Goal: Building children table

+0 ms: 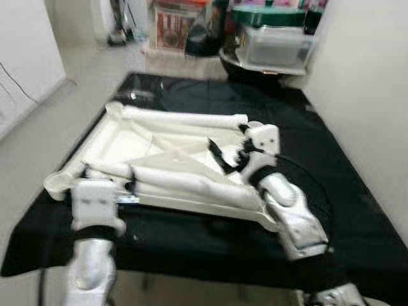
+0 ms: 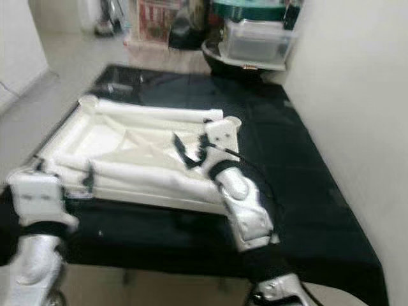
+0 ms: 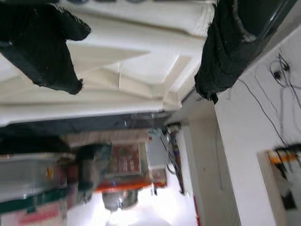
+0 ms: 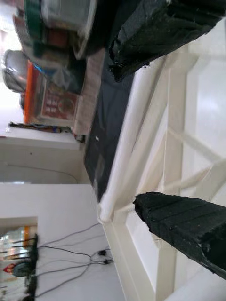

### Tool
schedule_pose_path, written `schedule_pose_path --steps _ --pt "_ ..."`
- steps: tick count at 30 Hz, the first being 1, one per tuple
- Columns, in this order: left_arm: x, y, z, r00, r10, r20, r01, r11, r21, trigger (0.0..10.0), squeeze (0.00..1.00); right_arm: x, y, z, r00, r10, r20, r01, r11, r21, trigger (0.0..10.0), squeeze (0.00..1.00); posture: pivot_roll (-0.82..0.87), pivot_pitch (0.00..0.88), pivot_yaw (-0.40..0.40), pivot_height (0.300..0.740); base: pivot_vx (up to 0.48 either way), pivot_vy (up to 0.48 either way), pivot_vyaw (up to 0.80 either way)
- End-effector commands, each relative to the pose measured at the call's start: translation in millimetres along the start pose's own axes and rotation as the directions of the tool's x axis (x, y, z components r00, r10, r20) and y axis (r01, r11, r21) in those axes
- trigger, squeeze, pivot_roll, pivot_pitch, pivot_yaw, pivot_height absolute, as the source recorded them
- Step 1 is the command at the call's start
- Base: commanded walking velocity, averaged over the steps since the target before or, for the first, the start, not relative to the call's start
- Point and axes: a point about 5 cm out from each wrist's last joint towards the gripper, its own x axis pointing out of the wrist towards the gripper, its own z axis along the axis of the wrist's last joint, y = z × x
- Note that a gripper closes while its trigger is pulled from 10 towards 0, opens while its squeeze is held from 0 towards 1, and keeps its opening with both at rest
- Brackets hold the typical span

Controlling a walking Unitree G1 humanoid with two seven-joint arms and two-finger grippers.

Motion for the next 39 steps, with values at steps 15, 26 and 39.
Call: schedule_pose_path --steps 15,26,39 --pt "-0.5 3.1 -4.3 1.0 0.009 -0.011 -0.009 1.0 0.017 10.0 0.0 15.5 -9.8 5.1 1.0 0.014 0.027 -0.015 1.0 0.023 10.0 0.0 0.14 0.0 -0.097 0.74 0.0 -0.166 0.0" --pt "1.5 10.8 -0.1 0.998 0.055 0.014 -0.054 0.997 -0.062 10.0 0.0 13.6 -8.7 -0.1 1.0 -0.003 0.014 0.003 0.999 0.044 10.0 0.0 0.13 0.0 -0.091 0.74 0.023 0.0 0.0" --pt "1.4 10.5 3.3 0.998 0.057 0.035 -0.054 0.994 -0.093 10.0 0.0 19.1 -19.1 3.3 1.0 -0.018 0.02 0.017 1.0 0.021 10.0 0.0 0.13 0.0 -0.099 0.74 0.436 0.0 0.0"
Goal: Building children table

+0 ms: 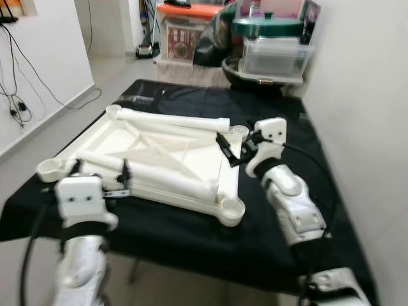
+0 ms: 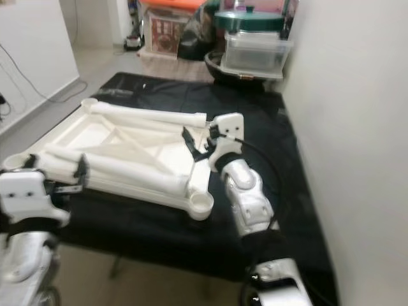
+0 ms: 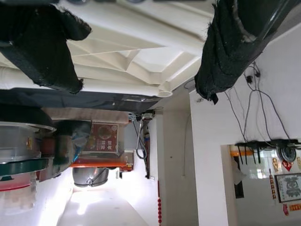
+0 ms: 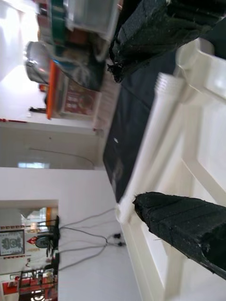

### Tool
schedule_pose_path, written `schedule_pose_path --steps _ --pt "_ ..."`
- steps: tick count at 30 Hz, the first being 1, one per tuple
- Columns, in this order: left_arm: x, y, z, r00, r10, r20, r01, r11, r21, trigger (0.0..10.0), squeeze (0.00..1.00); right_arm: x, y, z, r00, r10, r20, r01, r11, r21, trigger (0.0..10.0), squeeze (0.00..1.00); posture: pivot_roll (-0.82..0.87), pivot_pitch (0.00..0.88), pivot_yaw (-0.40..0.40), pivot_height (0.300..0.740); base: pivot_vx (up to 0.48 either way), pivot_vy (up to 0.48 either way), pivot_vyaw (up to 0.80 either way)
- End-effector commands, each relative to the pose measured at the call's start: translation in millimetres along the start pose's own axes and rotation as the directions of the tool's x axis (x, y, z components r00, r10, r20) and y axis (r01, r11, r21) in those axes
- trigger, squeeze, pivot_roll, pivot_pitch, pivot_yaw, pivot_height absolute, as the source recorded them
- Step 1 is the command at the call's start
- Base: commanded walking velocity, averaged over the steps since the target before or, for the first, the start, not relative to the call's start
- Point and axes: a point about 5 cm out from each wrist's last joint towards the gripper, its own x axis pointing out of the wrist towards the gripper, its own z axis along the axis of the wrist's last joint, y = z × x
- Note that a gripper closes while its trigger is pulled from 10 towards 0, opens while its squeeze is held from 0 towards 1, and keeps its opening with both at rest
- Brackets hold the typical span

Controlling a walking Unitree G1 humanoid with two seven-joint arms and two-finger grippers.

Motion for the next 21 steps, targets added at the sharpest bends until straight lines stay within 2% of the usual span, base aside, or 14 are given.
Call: schedule_pose_path --steps 1,7,9,10,11,13,14,15,16,17,19,20,21 --pt "-1.0 -5.1 0.4 1.0 -0.015 0.003 0.015 1.0 -0.018 10.0 0.0 -3.0 -8.9 -6.4 0.999 -0.024 -0.025 0.024 1.0 -0.003 10.0 0.0 0.13 0.0 -0.1 0.74 0.454 0.0 0.0" --pt "-1.4 -5.5 1.9 1.0 -0.01 0.014 0.01 1.0 -0.028 10.0 0.0 -2.4 -7.6 -5.1 1.0 -0.012 -0.018 0.012 1.0 -0.016 10.0 0.0 0.13 0.0 -0.1 0.74 0.375 0.0 0.0" --pt "-0.5 -5.9 3.6 1.0 -0.01 0.022 0.011 0.999 -0.032 10.0 0.0 -0.8 -7.8 0.7 0.997 0.074 0.014 -0.073 0.996 -0.052 10.0 0.0 0.13 0.0 -0.098 0.74 0.0 0.0 0.0" --pt "-0.5 -5.9 3.6 1.0 -0.01 0.022 0.011 0.999 -0.032 10.0 0.0 -0.8 -7.8 0.7 0.997 0.074 0.014 -0.073 0.996 -0.052 10.0 0.0 0.13 0.0 -0.098 0.74 0.0 0.0 0.0" --pt "-0.1 -5.8 4.1 1.0 -0.01 0.025 0.011 0.999 -0.036 10.0 0.0 0.3 -9.1 4.5 0.989 0.148 0.026 -0.145 0.985 -0.095 10.0 0.0 0.14 0.0 -0.097 0.74 0.0 0.0 0.0" --pt "-0.1 -5.8 4.1 1.0 -0.01 0.025 0.011 0.999 -0.036 10.0 0.0 0.3 -9.1 4.5 0.989 0.148 0.026 -0.145 0.985 -0.095 10.0 0.0 0.14 0.0 -0.097 0.74 0.0 0.0 0.0" --pt "-0.1 -5.4 4.1 1.0 -0.012 0.026 0.013 0.999 -0.038 10.0 0.0 2.5 -12.8 7.5 0.972 0.234 0.012 -0.231 0.963 -0.138 10.0 0.0 0.13 0.0 -0.096 0.74 0.0 0.0 0.0" --pt "-0.1 -5.4 4.1 1.0 -0.012 0.026 0.013 0.999 -0.038 10.0 0.0 2.5 -12.8 7.5 0.972 0.234 0.012 -0.231 0.963 -0.138 10.0 0.0 0.13 0.0 -0.096 0.74 0.0 0.0 0.0" --pt "-2.1 -3.5 2.7 1.0 -0.024 0.014 0.025 0.999 -0.047 10.0 0.0 6.5 -17.7 15.6 0.931 0.366 -0.019 -0.358 0.9 -0.249 10.0 0.0 0.13 0.0 -0.098 0.74 0.0 0.0 0.0" --pt "-9.1 -3.2 -1.4 0.996 -0.092 -0.017 0.091 0.995 -0.051 10.0 0.0 8.9 -22.8 25.0 0.854 0.512 -0.092 -0.507 0.779 -0.369 10.0 0.0 0.13 0.0 -0.103 0.74 0.0 0.0 0.0" --pt "-9.1 -3.2 -1.4 0.996 -0.092 -0.017 0.091 0.995 -0.051 10.0 0.0 8.9 -22.8 25.0 0.854 0.512 -0.092 -0.507 0.779 -0.369 10.0 0.0 0.13 0.0 -0.103 0.74 0.0 0.0 0.0" --pt "-16.6 -3.3 -5.2 0.987 -0.155 -0.05 0.152 0.987 -0.057 10.0 0.0 8.7 -27.7 30.6 0.78 0.6 -0.179 -0.608 0.657 -0.446 10.0 0.0 0.13 0.0 -0.103 0.74 0.0 0.0 0.0" --pt "-27.0 -6.1 -9.7 0.967 -0.238 -0.093 0.232 0.971 -0.063 10.0 0.0 6.3 -33.4 32.6 0.696 0.66 -0.283 -0.697 0.528 -0.486 10.0 0.0 0.14 0.0 -0.11 0.74 0.0 0.0 0.0"
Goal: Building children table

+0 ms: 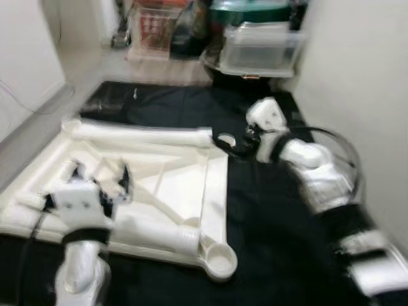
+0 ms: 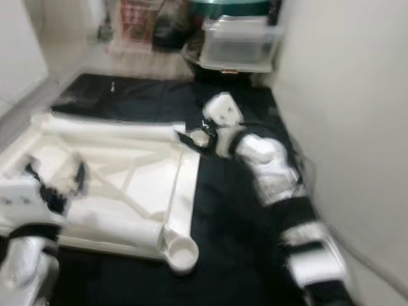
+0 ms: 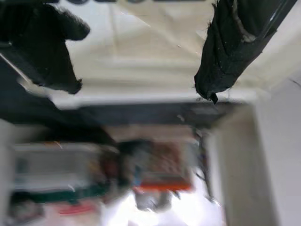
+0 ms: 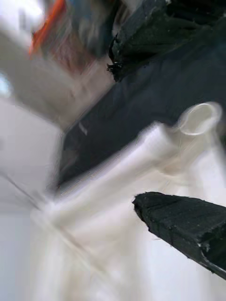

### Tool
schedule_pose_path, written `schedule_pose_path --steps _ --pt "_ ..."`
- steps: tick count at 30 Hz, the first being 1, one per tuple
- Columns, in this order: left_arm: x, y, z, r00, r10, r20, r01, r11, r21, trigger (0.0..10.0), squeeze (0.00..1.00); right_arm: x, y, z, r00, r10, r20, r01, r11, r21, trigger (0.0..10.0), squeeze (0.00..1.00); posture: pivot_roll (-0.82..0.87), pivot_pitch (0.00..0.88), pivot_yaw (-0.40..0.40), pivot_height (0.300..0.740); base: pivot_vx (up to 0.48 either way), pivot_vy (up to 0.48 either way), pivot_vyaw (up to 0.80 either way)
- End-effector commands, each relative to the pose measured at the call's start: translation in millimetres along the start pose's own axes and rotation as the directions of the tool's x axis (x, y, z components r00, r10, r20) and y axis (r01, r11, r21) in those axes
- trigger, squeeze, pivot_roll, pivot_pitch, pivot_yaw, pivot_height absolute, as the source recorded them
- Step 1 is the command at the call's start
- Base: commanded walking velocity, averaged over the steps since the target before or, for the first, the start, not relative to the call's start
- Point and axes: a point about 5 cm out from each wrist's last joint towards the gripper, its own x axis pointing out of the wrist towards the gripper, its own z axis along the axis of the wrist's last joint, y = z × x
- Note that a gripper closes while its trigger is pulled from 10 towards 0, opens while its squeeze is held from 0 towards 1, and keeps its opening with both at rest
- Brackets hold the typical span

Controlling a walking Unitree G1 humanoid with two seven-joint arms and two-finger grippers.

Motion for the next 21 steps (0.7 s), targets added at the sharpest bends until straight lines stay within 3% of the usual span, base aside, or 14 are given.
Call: schedule_pose_path --steps 1,2,3,4,11,12,13,14,18,19,21 --pt "-14.3 -8.2 -6.0 0.988 -0.139 -0.07 0.138 0.99 -0.018 10.0 0.0 3.4 9.4 0.7 0.957 0.281 -0.074 -0.288 0.949 -0.128 10.0 0.0 0.15 0.0 -0.118 0.74 0.0 0.0 0.0" --pt "-20.0 -12.0 -7.6 0.979 -0.184 -0.09 0.182 0.983 -0.03 10.0 0.0 -0.4 8.3 -2.9 0.932 0.341 -0.124 -0.357 0.923 -0.142 10.0 0.0 0.15 0.0 -0.118 0.74 0.0 0.0 0.0" --pt "-20.0 -12.0 -7.6 0.979 -0.184 -0.09 0.182 0.983 -0.03 10.0 0.0 -0.4 8.3 -2.9 0.932 0.341 -0.124 -0.357 0.923 -0.142 10.0 0.0 0.15 0.0 -0.118 0.74 0.0 0.0 0.0" --pt "-25.7 -17.2 -8.4 0.967 -0.233 -0.105 0.229 0.972 -0.044 10.0 0.0 -4.4 8.3 -9.4 0.896 0.399 -0.197 -0.43 0.89 -0.154 10.0 0.0 0.16 0.0 -0.129 0.74 0.0 0.0 0.0" --pt "-33.3 -25.6 -8.8 0.946 -0.302 -0.118 0.296 0.953 -0.063 10.0 0.0 -9.0 9.8 -20.4 0.837 0.453 -0.308 -0.517 0.839 -0.17 10.0 0.0 0.16 0.0 -0.139 0.74 0.0 0.0 0.0" --pt "-40.6 -32.2 -11.4 0.922 -0.361 -0.14 0.357 0.932 -0.06 10.0 0.0 -5.7 16.1 -25.5 0.799 0.478 -0.364 -0.569 0.797 -0.203 10.0 0.0 0.18 0.0 -0.151 0.74 0.0 0.0 0.0" --pt "-52.3 -40.7 -14.4 0.881 -0.442 -0.172 0.436 0.897 -0.071 10.0 0.0 -0.1 30.2 -34.6 0.715 0.536 -0.45 -0.677 0.692 -0.251 10.0 0.0 0.19 0.0 -0.154 0.74 0.0 0.0 0.0" --pt "-52.3 -40.7 -14.4 0.881 -0.442 -0.172 0.436 0.897 -0.071 10.0 0.0 -0.1 30.2 -34.6 0.715 0.536 -0.45 -0.677 0.692 -0.251 10.0 0.0 0.19 0.0 -0.154 0.74 0.0 0.0 0.0" --pt "-54.9 -40.4 -15.3 0.87 -0.459 -0.178 0.453 0.888 -0.074 10.0 0.0 4.0 44.2 -42.8 0.631 0.574 -0.521 -0.763 0.581 -0.285 10.0 0.0 0.2 0.0 -0.159 0.74 0.0 0.0 0.0" --pt "-54.9 -40.4 -15.3 0.87 -0.459 -0.178 0.453 0.888 -0.074 10.0 0.0 4.0 44.2 -42.8 0.631 0.574 -0.521 -0.763 0.581 -0.285 10.0 0.0 0.2 0.0 -0.159 0.74 0.0 0.0 0.0" --pt "-54.2 -39.4 -14.5 0.866 -0.468 -0.173 0.462 0.884 -0.077 10.0 0.0 8.4 52.5 -45.3 0.587 0.6 -0.543 -0.804 0.51 -0.306 10.0 0.0 0.2 0.0 -0.159 0.74 0.0 0.0 0.0"
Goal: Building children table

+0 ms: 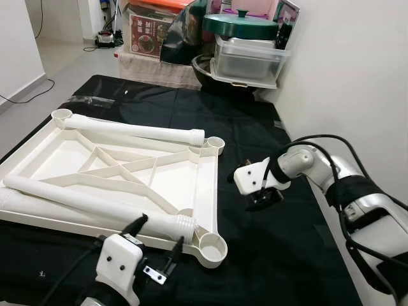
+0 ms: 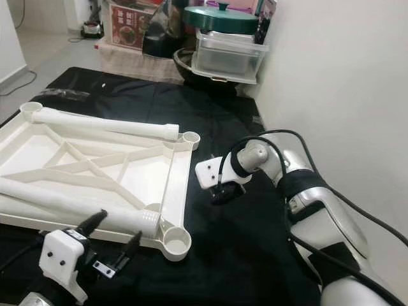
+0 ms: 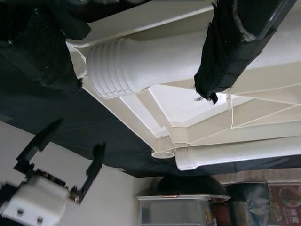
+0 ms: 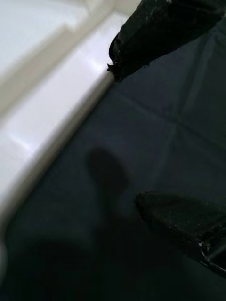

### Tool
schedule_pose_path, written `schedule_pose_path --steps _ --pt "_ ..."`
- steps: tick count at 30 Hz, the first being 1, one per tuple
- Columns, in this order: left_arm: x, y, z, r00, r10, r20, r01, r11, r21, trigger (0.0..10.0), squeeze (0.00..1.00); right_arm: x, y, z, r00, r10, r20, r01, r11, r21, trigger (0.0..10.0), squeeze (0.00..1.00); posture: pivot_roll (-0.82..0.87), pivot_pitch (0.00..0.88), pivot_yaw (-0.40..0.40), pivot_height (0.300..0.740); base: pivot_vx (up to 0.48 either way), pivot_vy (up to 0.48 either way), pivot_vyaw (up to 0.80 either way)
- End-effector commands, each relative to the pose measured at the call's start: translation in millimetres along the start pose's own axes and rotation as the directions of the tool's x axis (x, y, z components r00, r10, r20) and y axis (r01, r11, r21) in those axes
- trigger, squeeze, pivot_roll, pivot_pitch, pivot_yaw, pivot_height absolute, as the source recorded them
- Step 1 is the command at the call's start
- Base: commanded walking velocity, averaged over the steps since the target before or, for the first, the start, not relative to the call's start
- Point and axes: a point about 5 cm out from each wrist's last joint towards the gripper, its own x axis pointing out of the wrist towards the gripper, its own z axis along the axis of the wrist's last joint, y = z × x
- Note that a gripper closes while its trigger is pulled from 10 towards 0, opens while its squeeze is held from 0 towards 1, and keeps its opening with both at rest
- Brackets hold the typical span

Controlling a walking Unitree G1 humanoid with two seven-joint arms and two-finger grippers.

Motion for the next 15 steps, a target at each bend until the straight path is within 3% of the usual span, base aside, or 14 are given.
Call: schedule_pose_path --steps 1,8,15 --pt "0.1 -0.9 1.4 1.0 -0.017 0.011 0.017 1.0 0.0 10.0 0.0 2.4 1.6 0.0 0.999 0.03 -0.016 -0.03 0.999 -0.037 10.0 0.0 0.2 0.0 -0.159 0.74 0.0 0.0 0.0" --pt "5.3 -3.7 3.2 0.999 -0.024 0.031 0.024 1.0 0.001 10.0 0.0 18.1 -12.4 23.8 0.995 -0.028 0.097 0.041 0.99 -0.134 10.0 0.0 0.21 0.0 -0.165 0.74 0.0 0.0 0.0" --pt "3.3 -2.9 3.4 0.999 -0.017 0.035 0.017 1.0 0.004 10.0 0.0 32.9 -3.8 27.5 0.996 0.005 0.089 0.013 0.979 -0.204 10.0 0.0 0.21 0.0 -0.172 0.74 0.0 0.0 0.0"
